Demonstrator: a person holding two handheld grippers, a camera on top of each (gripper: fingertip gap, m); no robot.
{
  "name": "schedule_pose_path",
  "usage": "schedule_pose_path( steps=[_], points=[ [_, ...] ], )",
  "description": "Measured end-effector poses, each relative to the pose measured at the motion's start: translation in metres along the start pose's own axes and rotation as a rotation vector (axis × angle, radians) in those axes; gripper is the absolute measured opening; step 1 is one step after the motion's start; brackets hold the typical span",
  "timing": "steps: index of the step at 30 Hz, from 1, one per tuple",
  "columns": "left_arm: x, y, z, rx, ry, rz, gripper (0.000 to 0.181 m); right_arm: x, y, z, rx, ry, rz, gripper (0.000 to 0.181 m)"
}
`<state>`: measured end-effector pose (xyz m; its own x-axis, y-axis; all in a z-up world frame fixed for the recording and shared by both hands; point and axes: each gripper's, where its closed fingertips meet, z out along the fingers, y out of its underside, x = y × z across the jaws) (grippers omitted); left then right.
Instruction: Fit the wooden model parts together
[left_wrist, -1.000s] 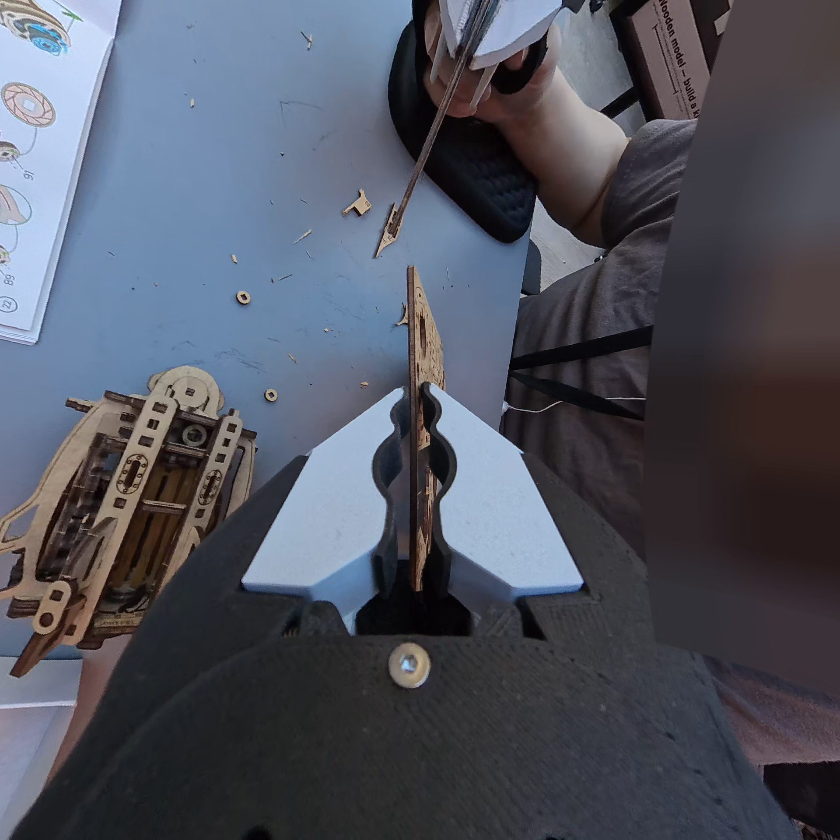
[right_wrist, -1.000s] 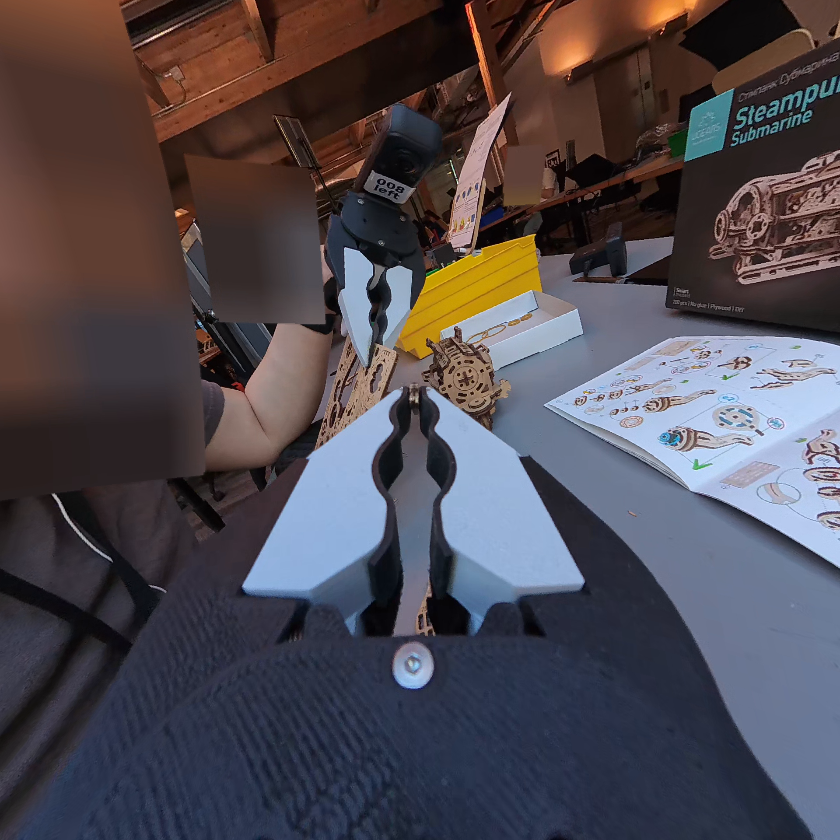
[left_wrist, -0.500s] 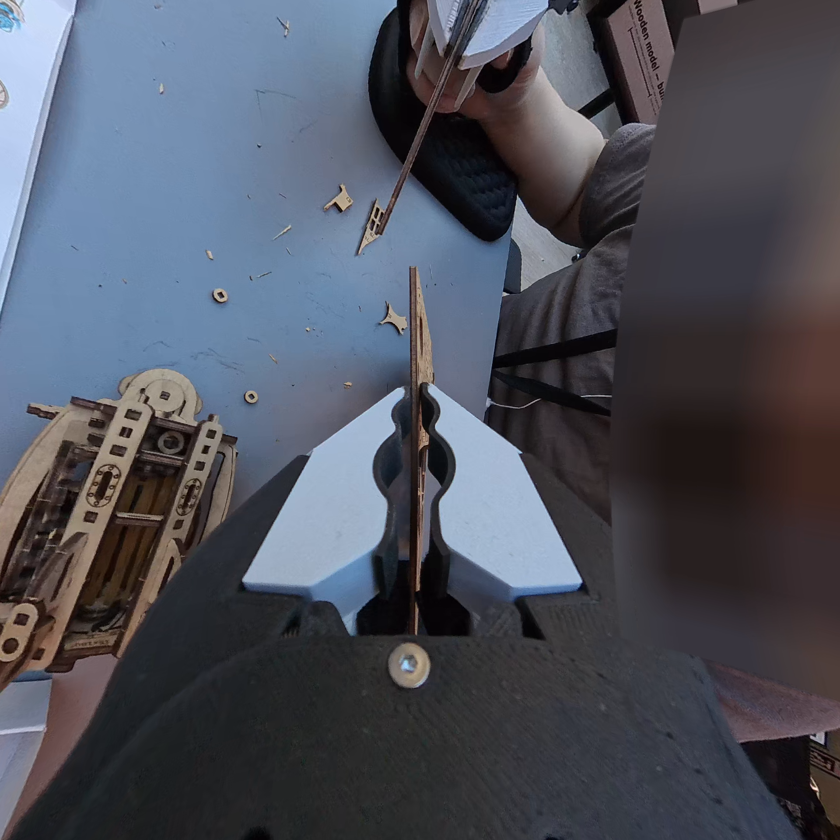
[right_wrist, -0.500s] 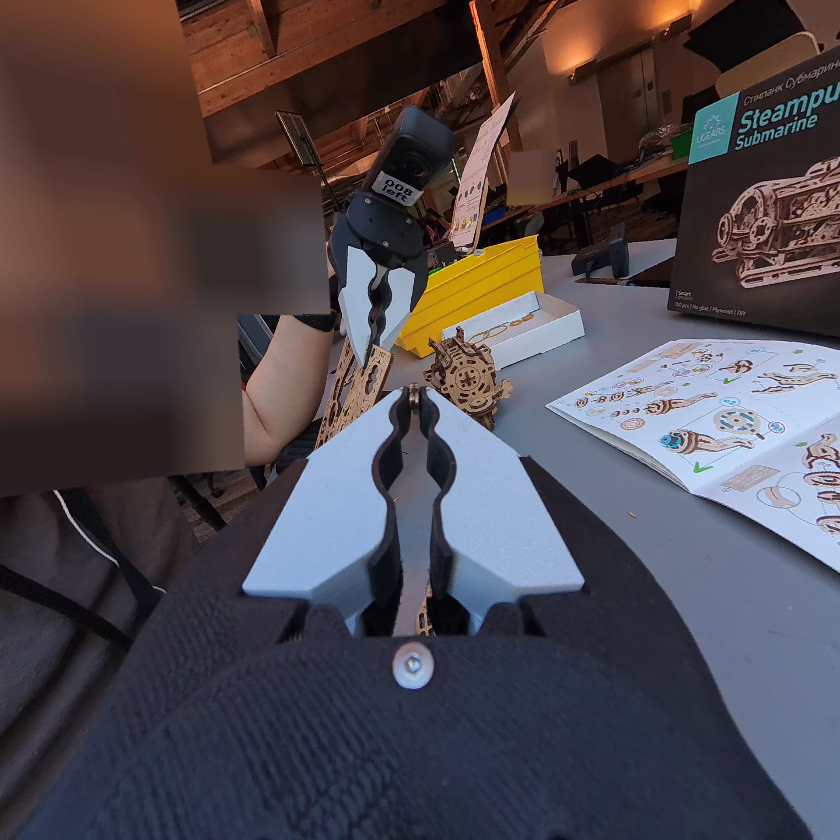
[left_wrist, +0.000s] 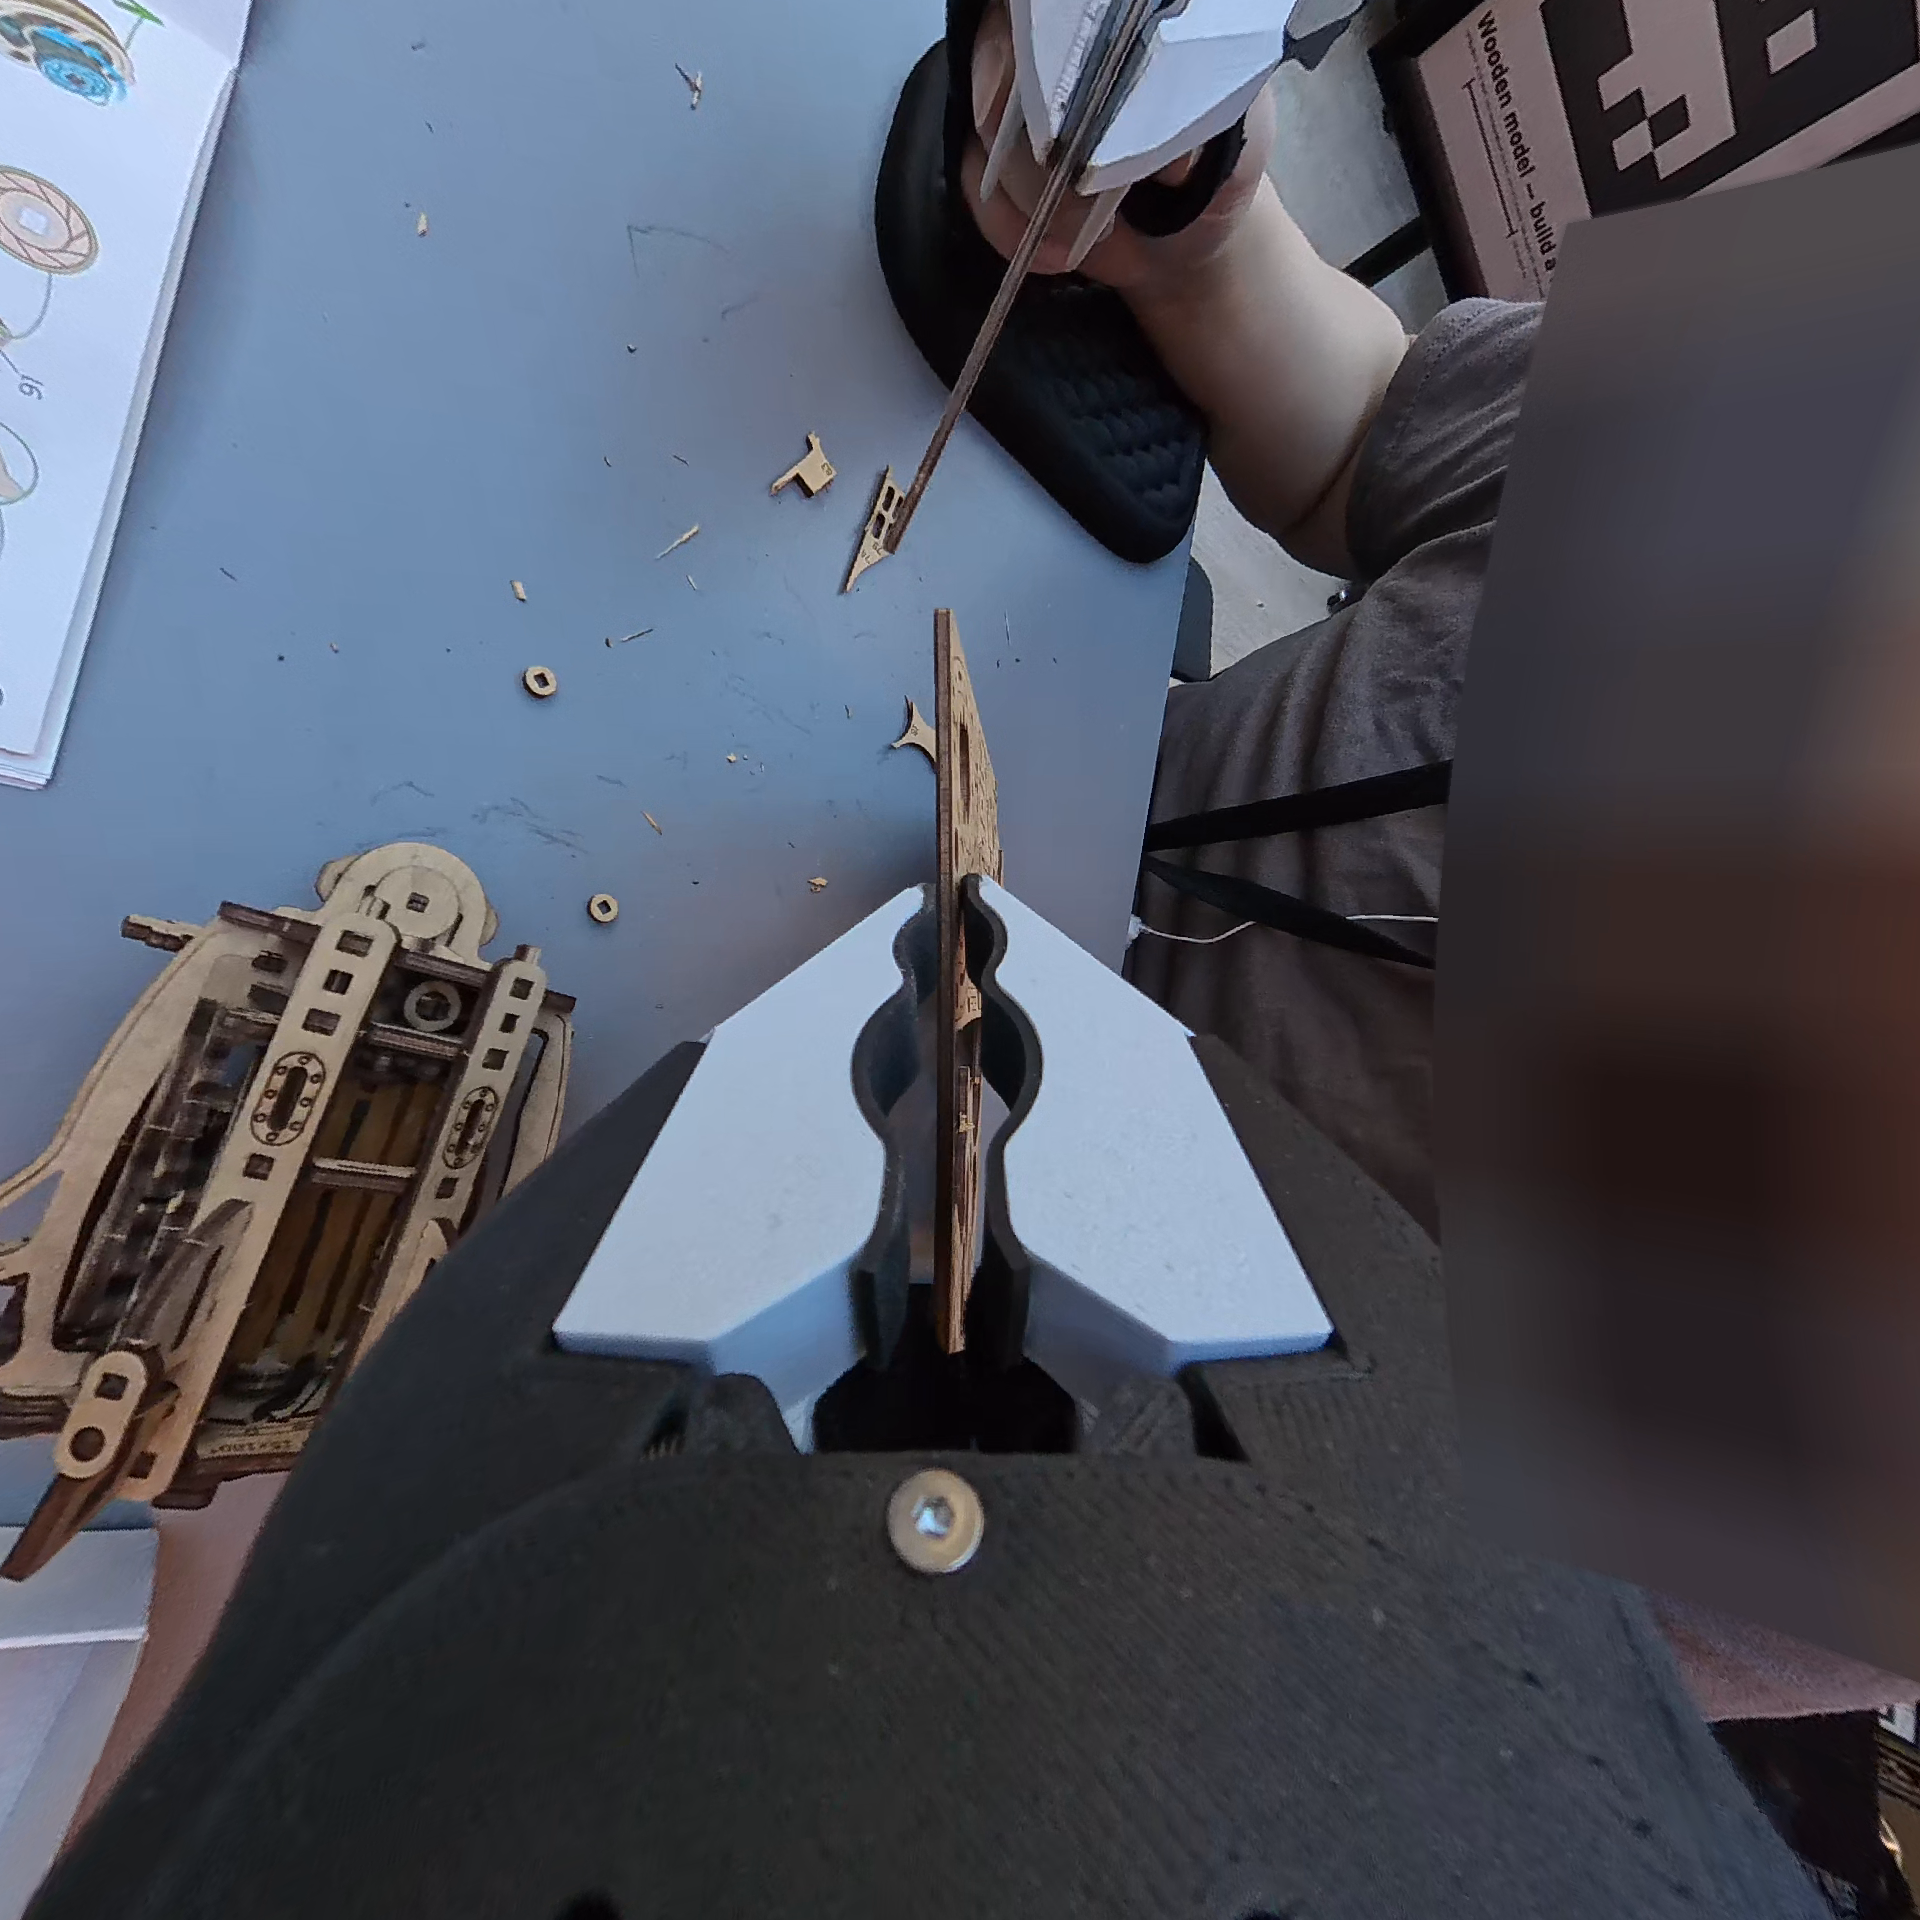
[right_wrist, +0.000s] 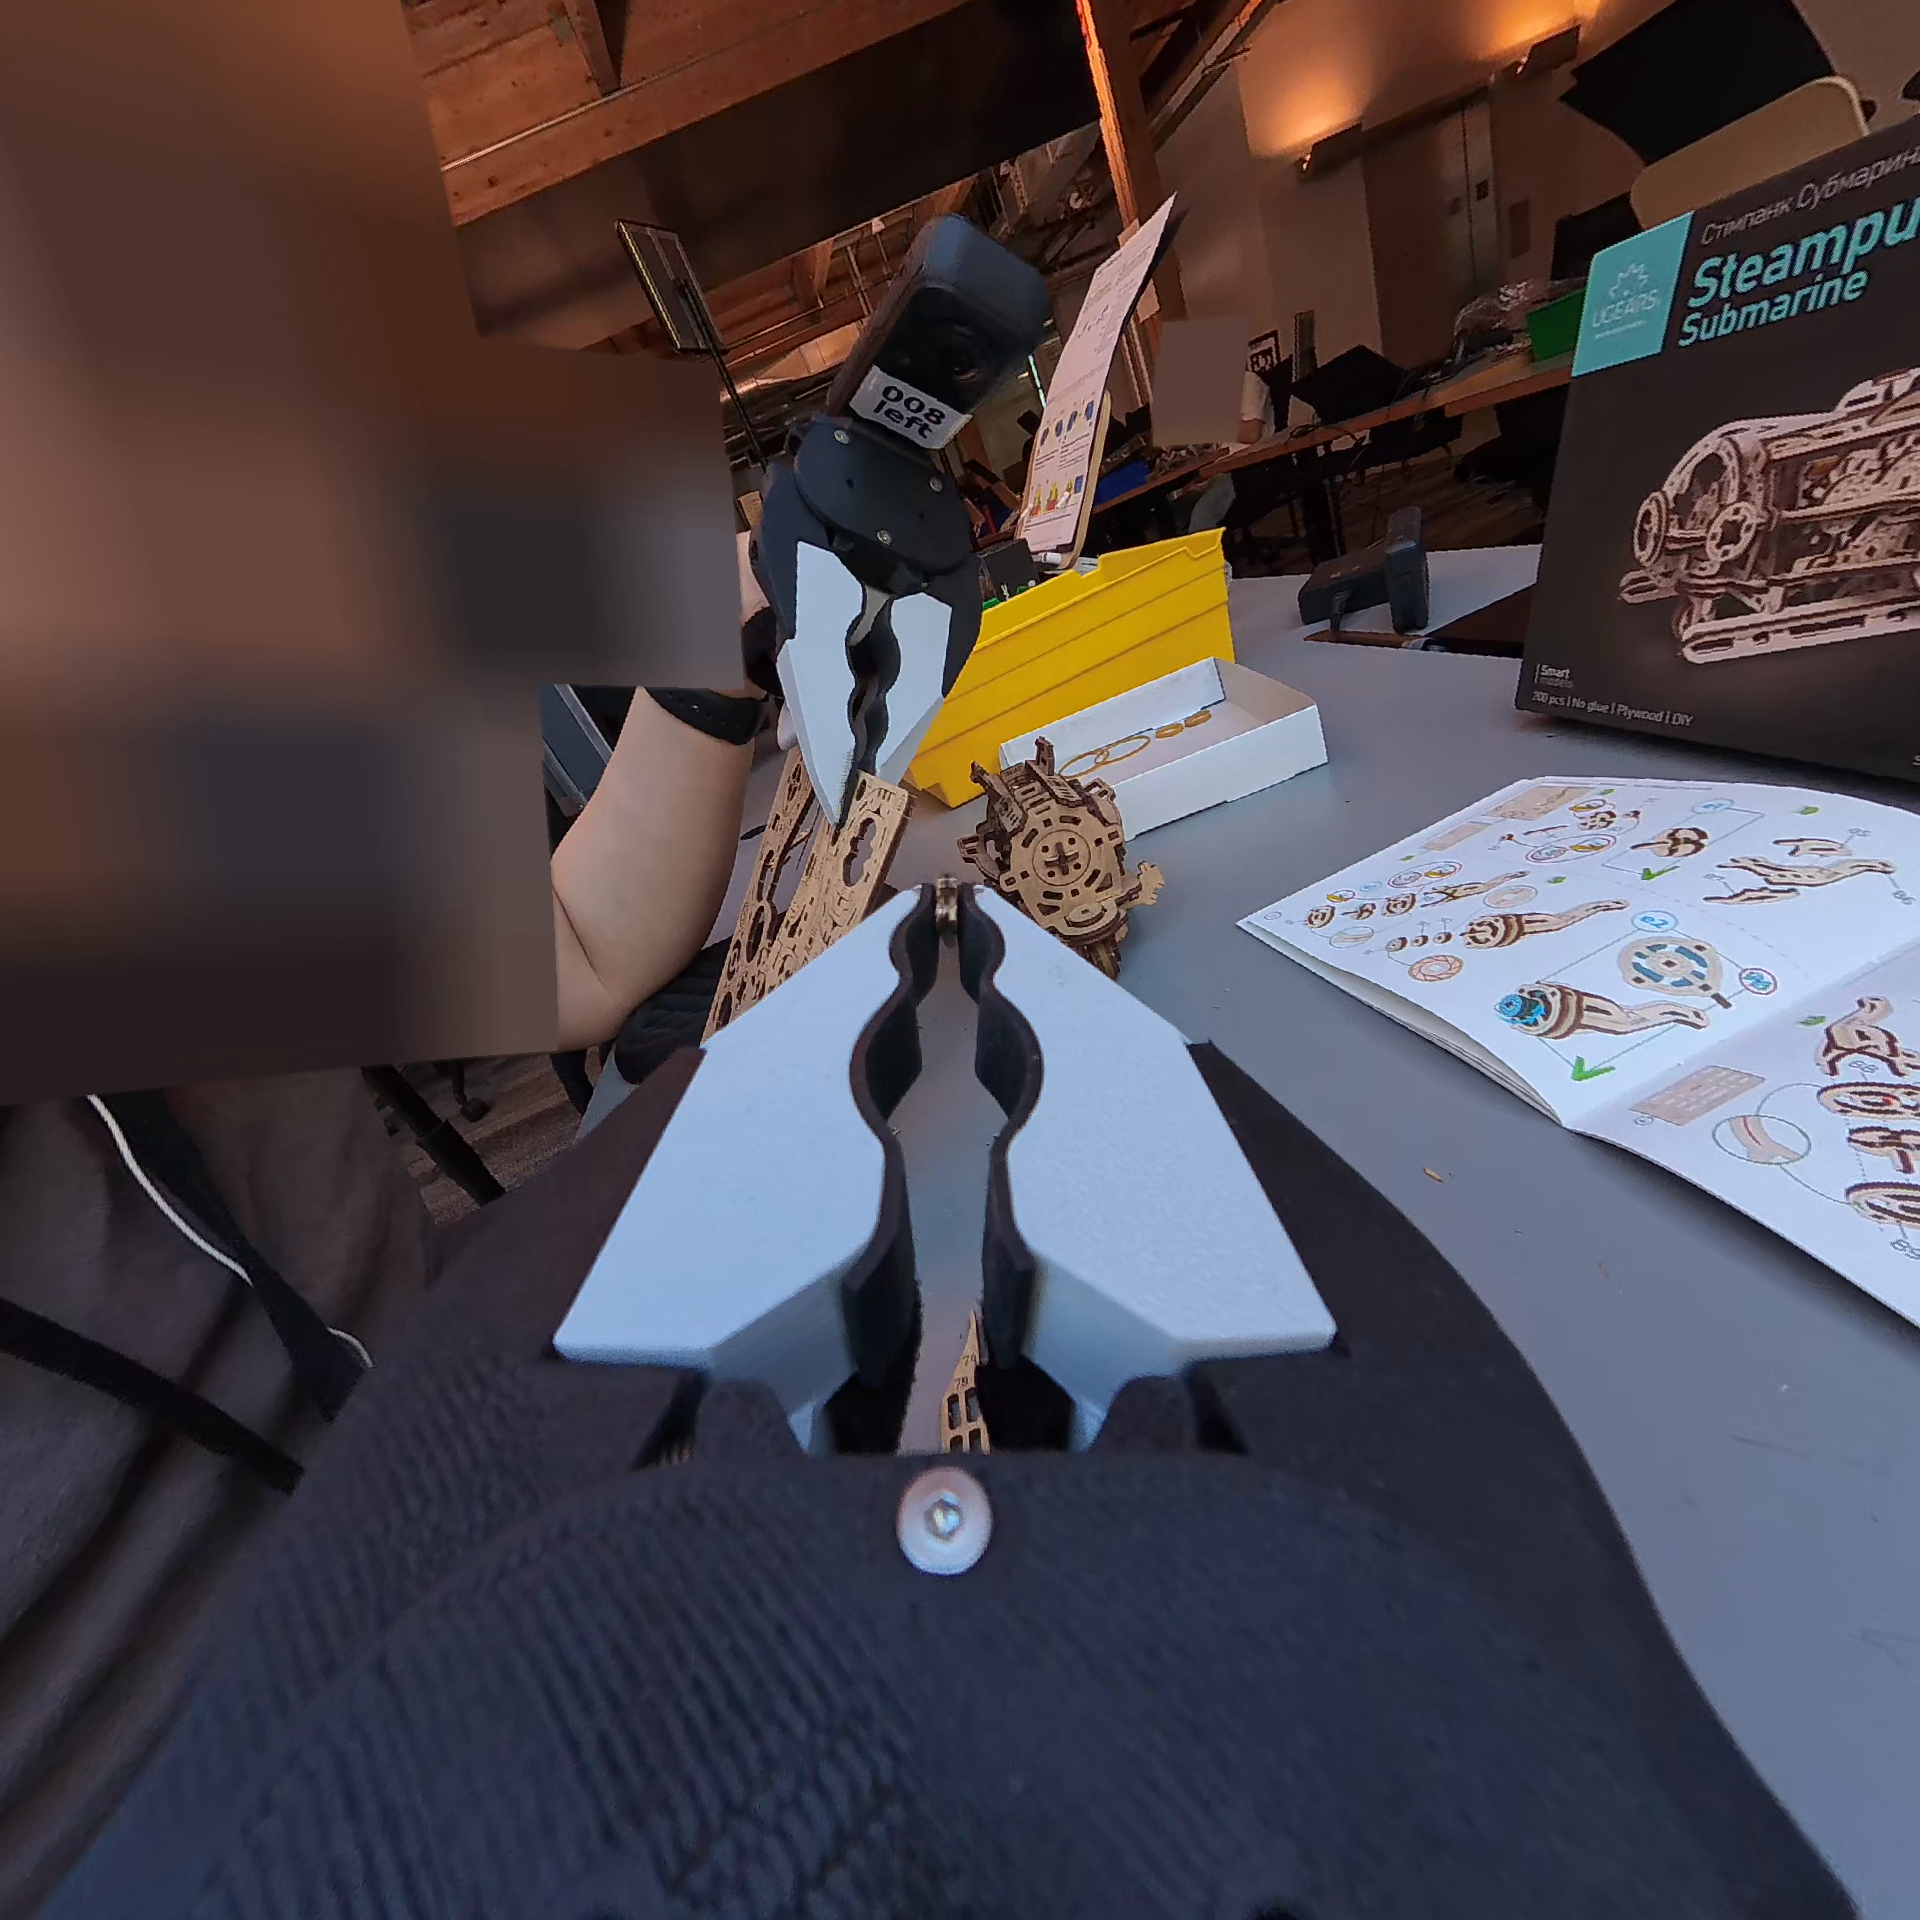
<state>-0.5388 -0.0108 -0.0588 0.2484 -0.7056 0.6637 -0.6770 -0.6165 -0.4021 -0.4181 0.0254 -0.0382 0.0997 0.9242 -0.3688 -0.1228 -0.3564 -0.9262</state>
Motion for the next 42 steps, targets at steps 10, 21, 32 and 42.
schedule_pose_path(
  steps=[10, 21, 32, 42],
  points=[
    [0.000, -0.001, 0.001, -0.001, 0.014, 0.004, 0.002, -0.005, 0.001, 0.002, -0.009, -0.011, -0.014, 0.002],
    [0.003, -0.003, -0.002, 0.012, 0.033, 0.025, 0.001, -0.016, -0.008, 0.008, 0.026, -0.012, -0.029, 0.002],
    [0.004, 0.002, 0.006, -0.037, 0.023, 0.059, 0.002, 0.005, -0.023, 0.031, 0.035, -0.108, 0.199, 0.001],
    [0.004, -0.004, 0.009, -0.017, 0.068, 0.059, 0.002, 0.021, 0.007, 0.053, -0.145, -0.314, 0.511, 0.001]
  ],
)
